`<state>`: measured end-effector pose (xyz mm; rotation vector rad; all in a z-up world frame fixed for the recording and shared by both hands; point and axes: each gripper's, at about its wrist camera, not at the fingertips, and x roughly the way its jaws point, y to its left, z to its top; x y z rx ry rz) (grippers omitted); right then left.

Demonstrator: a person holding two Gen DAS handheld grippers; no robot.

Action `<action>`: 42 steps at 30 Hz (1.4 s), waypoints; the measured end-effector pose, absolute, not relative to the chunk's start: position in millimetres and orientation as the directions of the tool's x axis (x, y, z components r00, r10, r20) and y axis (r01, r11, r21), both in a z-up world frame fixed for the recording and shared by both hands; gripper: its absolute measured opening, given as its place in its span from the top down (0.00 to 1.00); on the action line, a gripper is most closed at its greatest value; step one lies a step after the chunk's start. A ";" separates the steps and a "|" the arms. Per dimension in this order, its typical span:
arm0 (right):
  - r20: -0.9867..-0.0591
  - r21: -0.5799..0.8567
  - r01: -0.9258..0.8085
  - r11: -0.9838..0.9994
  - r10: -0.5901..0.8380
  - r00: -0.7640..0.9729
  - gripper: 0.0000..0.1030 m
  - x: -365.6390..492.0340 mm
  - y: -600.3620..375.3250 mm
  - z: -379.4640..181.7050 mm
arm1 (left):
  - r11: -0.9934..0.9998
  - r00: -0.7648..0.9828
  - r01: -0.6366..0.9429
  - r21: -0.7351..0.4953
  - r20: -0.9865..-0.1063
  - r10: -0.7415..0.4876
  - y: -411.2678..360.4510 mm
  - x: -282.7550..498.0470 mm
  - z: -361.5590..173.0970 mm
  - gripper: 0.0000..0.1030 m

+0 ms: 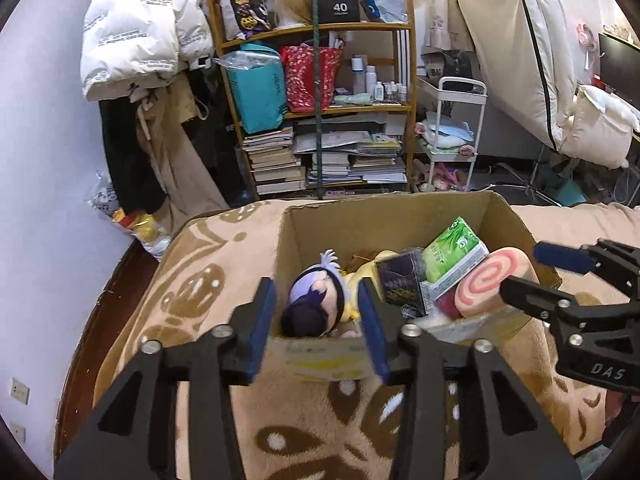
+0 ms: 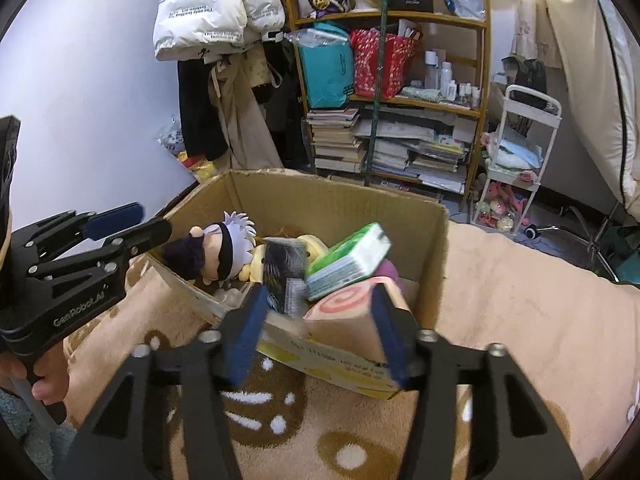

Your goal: Organize soft objects

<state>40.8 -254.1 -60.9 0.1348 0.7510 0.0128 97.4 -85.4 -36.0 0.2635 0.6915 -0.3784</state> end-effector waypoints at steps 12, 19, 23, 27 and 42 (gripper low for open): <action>-0.620 0.081 0.133 0.988 -0.055 0.783 0.03 -9.6 -257.9 -26.9 | 0.912 0.756 0.386 0.141 -0.614 -0.225 -48.8 43.1 -8.8 0.08; -0.579 0.107 0.153 0.982 -0.063 0.813 0.00 -39.5 -259.8 -9.6 | 0.936 0.803 0.325 0.134 -0.562 -0.199 -26.8 9.9 8.8 0.05; -0.539 0.068 0.150 0.986 -0.090 0.837 0.00 -58.5 -254.8 5.9 | 0.944 0.837 0.295 0.151 -0.518 -0.178 -14.5 -13.3 24.4 0.03; -0.494 0.065 0.150 0.987 -0.099 0.864 0.00 -83.0 -249.9 20.6 | 0.952 0.866 0.270 0.143 -0.469 -0.175 -1.7 -36.8 39.4 0.02; -0.387 0.069 0.178 0.982 -0.138 0.912 0.00 -137.8 -233.1 44.7 | 0.982 0.920 0.179 0.058 -0.365 -0.146 44.4 -83.1 58.3 0.01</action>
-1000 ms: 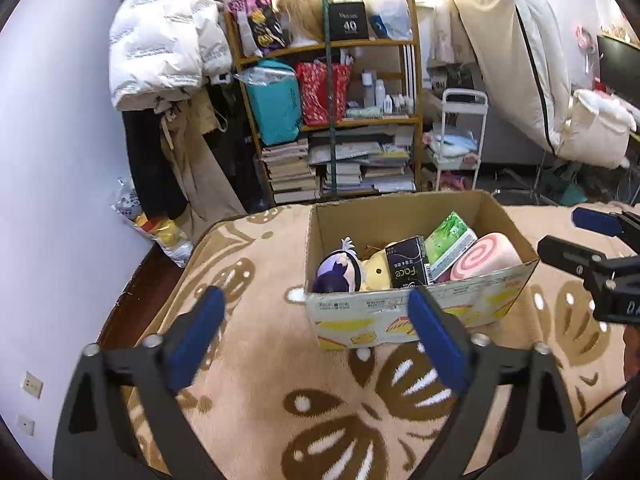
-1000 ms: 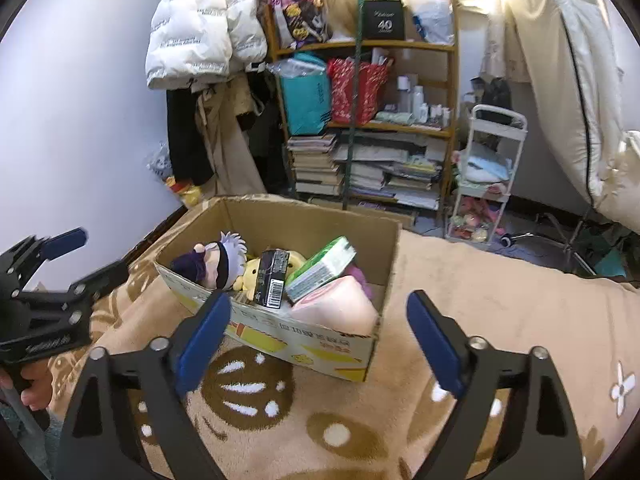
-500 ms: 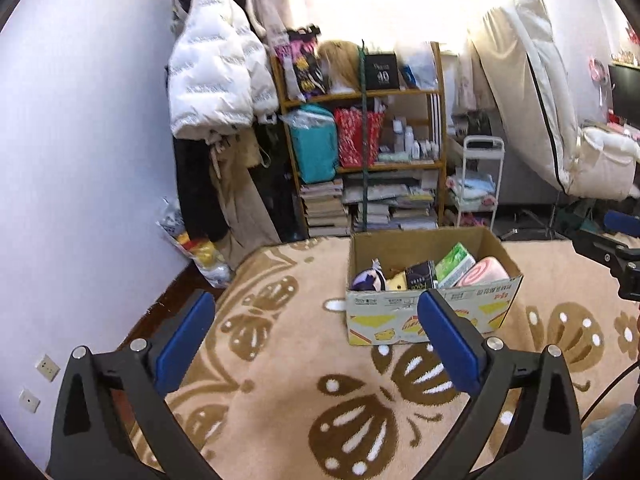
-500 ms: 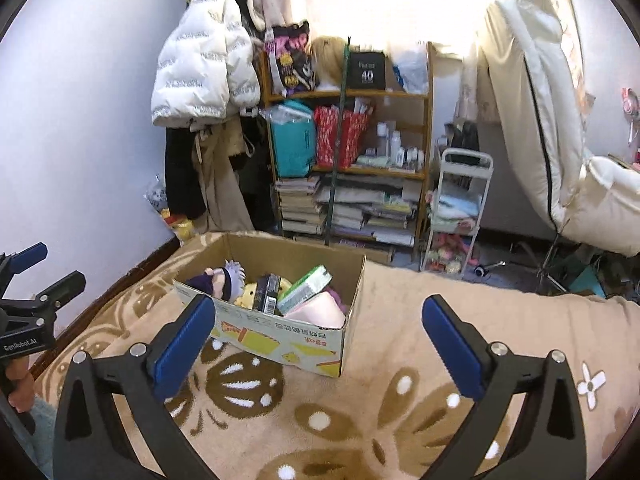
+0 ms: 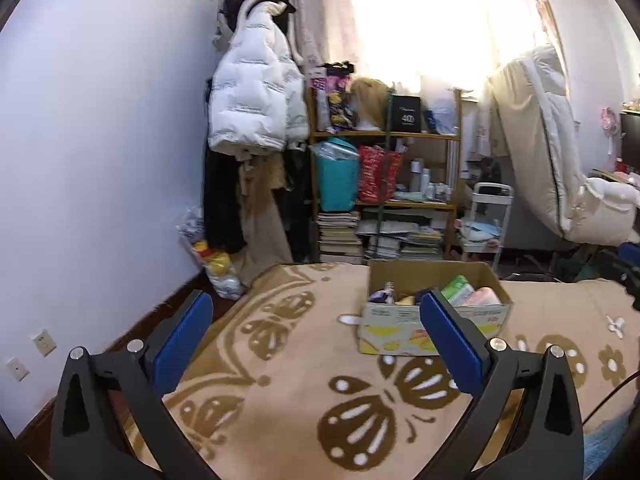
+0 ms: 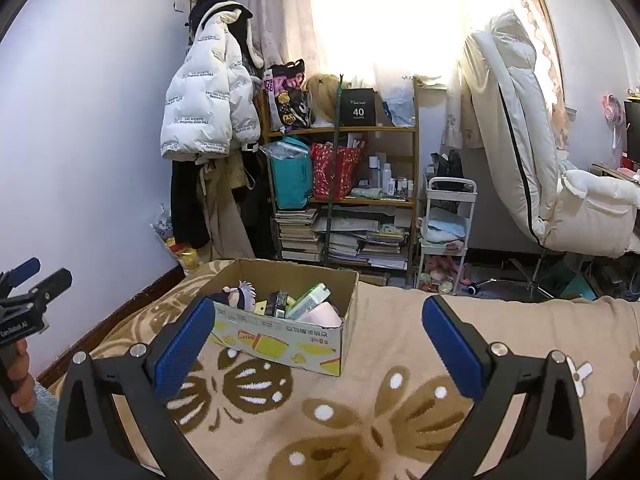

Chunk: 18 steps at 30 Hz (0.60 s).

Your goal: Organize soft objects

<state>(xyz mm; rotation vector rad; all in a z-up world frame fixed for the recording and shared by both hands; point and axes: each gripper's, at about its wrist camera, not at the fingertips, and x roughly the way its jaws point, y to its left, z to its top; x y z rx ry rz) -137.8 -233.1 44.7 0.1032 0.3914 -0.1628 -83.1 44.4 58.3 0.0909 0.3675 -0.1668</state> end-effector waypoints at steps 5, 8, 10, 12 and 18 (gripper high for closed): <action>-0.374 0.071 0.182 0.981 -0.143 0.916 0.00 -136.6 -232.3 44.0 | 0.986 0.917 0.163 0.027 -0.372 -0.141 53.6 -79.1 59.2 0.01; -0.391 0.069 0.193 0.979 -0.152 0.908 0.00 -132.9 -233.9 40.3 | 0.986 0.914 0.160 0.046 -0.383 -0.131 51.9 -76.7 55.6 0.01; -0.399 0.077 0.197 0.977 -0.150 0.905 0.00 -130.7 -236.2 38.2 | 0.984 0.908 0.173 0.047 -0.395 -0.140 49.7 -75.2 53.1 0.01; -0.403 0.080 0.200 0.977 -0.152 0.903 0.00 -129.0 -237.4 37.1 | 0.983 0.905 0.177 0.052 -0.401 -0.142 46.9 -73.5 51.0 0.01; -0.429 0.083 0.202 0.976 -0.148 0.891 0.00 -123.9 -239.2 32.8 | 0.980 0.888 0.180 0.084 -0.442 -0.125 36.5 -63.0 39.3 0.01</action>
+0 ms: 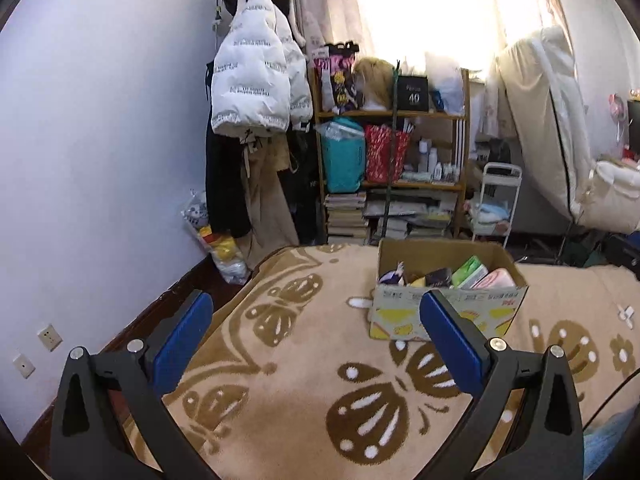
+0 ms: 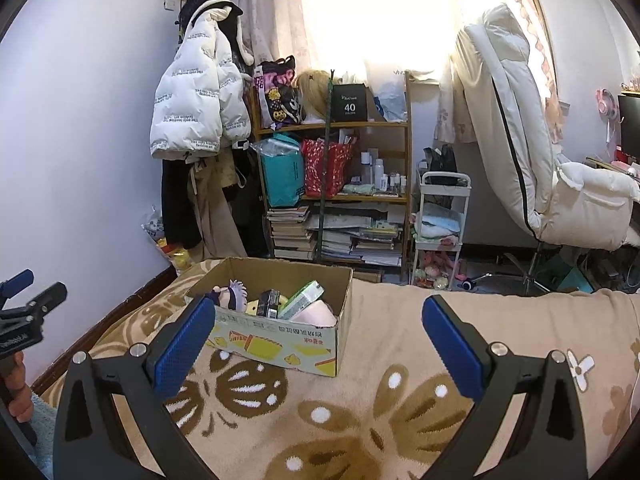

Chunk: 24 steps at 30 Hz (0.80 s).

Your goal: Organize soft objects

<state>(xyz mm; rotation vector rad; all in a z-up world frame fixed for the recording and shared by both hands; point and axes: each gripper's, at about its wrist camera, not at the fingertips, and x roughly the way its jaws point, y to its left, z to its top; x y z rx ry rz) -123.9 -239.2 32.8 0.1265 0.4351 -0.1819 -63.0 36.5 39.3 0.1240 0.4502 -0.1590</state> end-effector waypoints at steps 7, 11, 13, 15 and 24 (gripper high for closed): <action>-0.435 0.082 0.202 0.976 -0.148 0.888 0.00 -123.1 -239.6 31.5 | 0.974 0.882 0.198 0.110 -0.454 -0.127 28.0 -63.2 33.8 0.01; -0.435 0.082 0.203 0.976 -0.148 0.888 0.00 -123.4 -239.5 30.8 | 0.972 0.880 0.199 0.122 -0.458 -0.122 25.3 -63.2 31.9 0.01; -0.436 0.081 0.203 0.976 -0.148 0.887 0.00 -123.4 -239.5 30.8 | 0.972 0.881 0.196 0.130 -0.458 -0.117 24.4 -63.4 31.2 0.01; -0.437 0.081 0.203 0.976 -0.148 0.887 0.00 -123.2 -239.3 30.9 | 0.973 0.885 0.184 0.142 -0.454 -0.101 23.3 -63.1 30.7 0.01; -0.439 0.081 0.201 0.976 -0.146 0.886 0.00 -122.8 -237.5 28.9 | 0.974 0.891 0.163 0.157 -0.447 -0.077 23.8 -61.1 30.0 0.01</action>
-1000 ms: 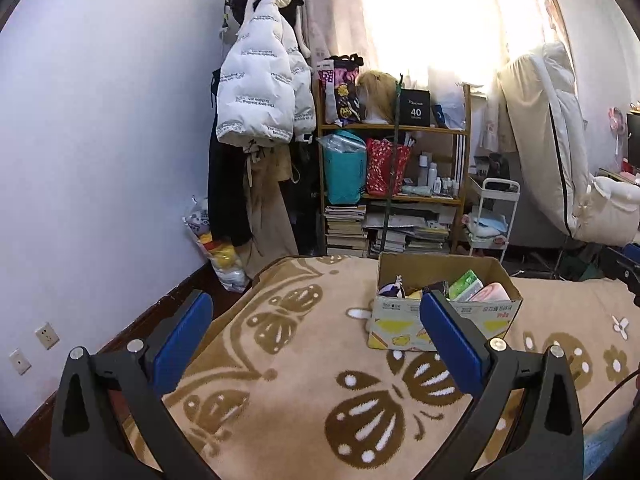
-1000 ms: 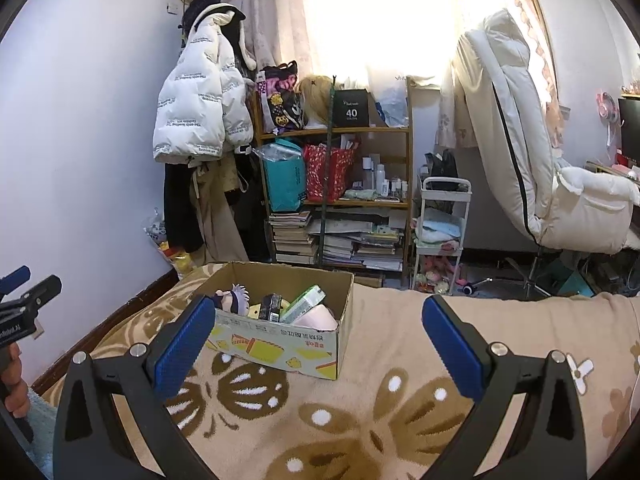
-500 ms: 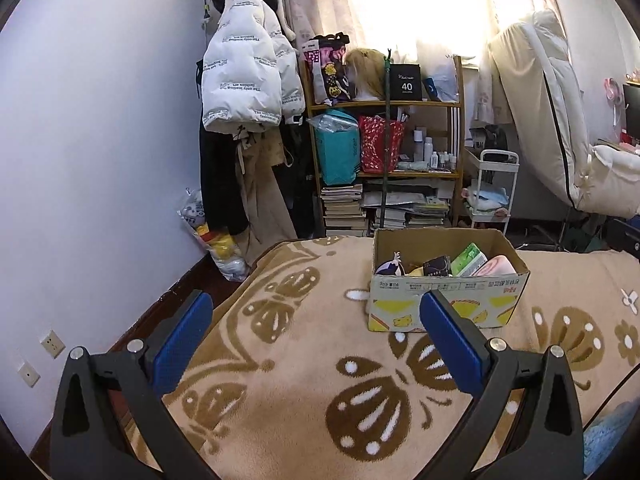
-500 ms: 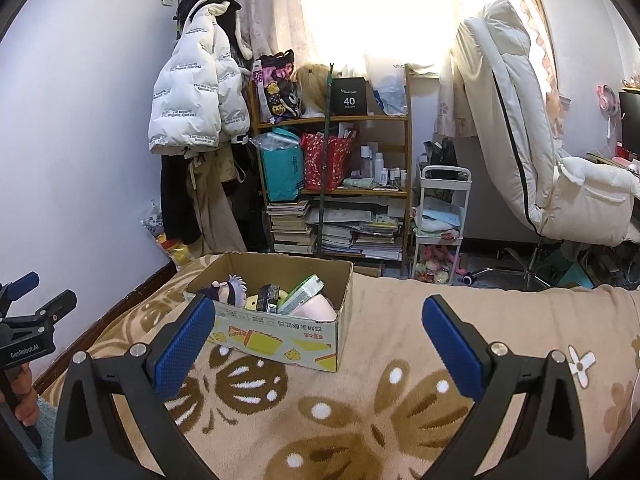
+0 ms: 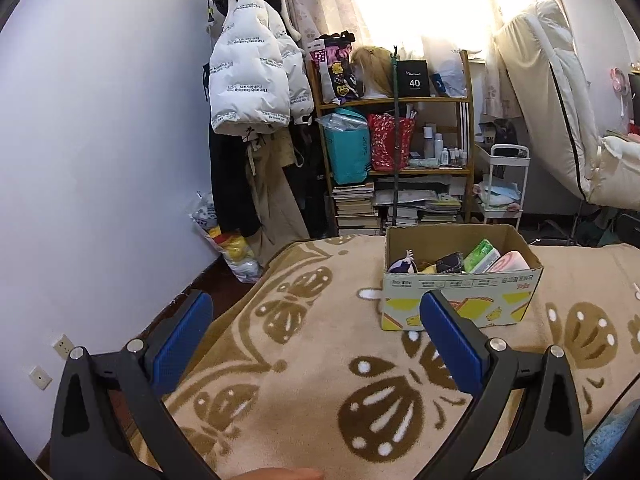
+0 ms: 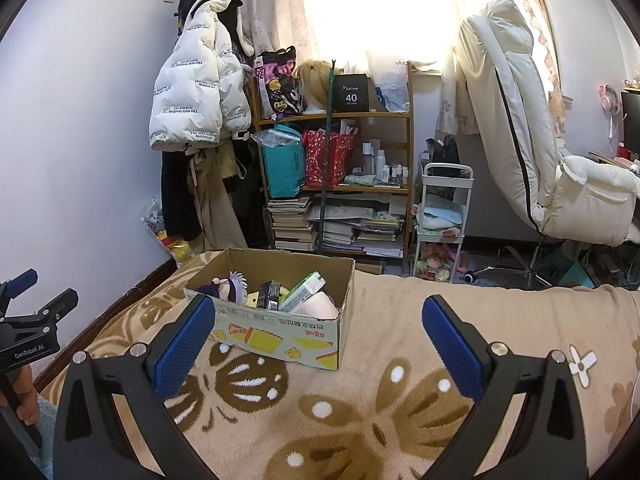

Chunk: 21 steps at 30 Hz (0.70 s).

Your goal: Organize soft objects

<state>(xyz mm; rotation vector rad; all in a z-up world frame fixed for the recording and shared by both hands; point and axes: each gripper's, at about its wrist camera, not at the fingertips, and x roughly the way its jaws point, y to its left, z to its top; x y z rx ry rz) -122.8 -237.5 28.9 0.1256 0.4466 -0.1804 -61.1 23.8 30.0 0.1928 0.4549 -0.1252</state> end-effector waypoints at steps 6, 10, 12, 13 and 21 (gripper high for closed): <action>-0.449 0.062 0.195 0.979 -0.147 0.882 0.00 -123.2 -235.6 20.7 | 0.974 0.891 0.164 0.159 -0.447 -0.077 22.5 -60.6 29.4 0.01; -0.437 0.044 0.199 0.979 -0.160 0.885 0.00 -123.2 -233.3 22.3 | 0.974 0.891 0.163 0.159 -0.448 -0.076 22.5 -60.4 29.2 0.01; -0.437 0.046 0.195 0.980 -0.156 0.886 0.00 -123.1 -233.6 22.8 | 0.973 0.890 0.166 0.159 -0.450 -0.078 22.1 -59.7 29.0 0.01; -0.439 0.045 0.196 0.980 -0.157 0.885 0.00 -123.0 -233.5 22.9 | 0.973 0.889 0.167 0.159 -0.451 -0.079 22.0 -59.4 28.6 0.01; -0.441 0.047 0.199 0.979 -0.158 0.883 0.00 -124.7 -233.7 21.9 | 0.973 0.889 0.168 0.158 -0.451 -0.080 22.8 -59.6 26.9 0.01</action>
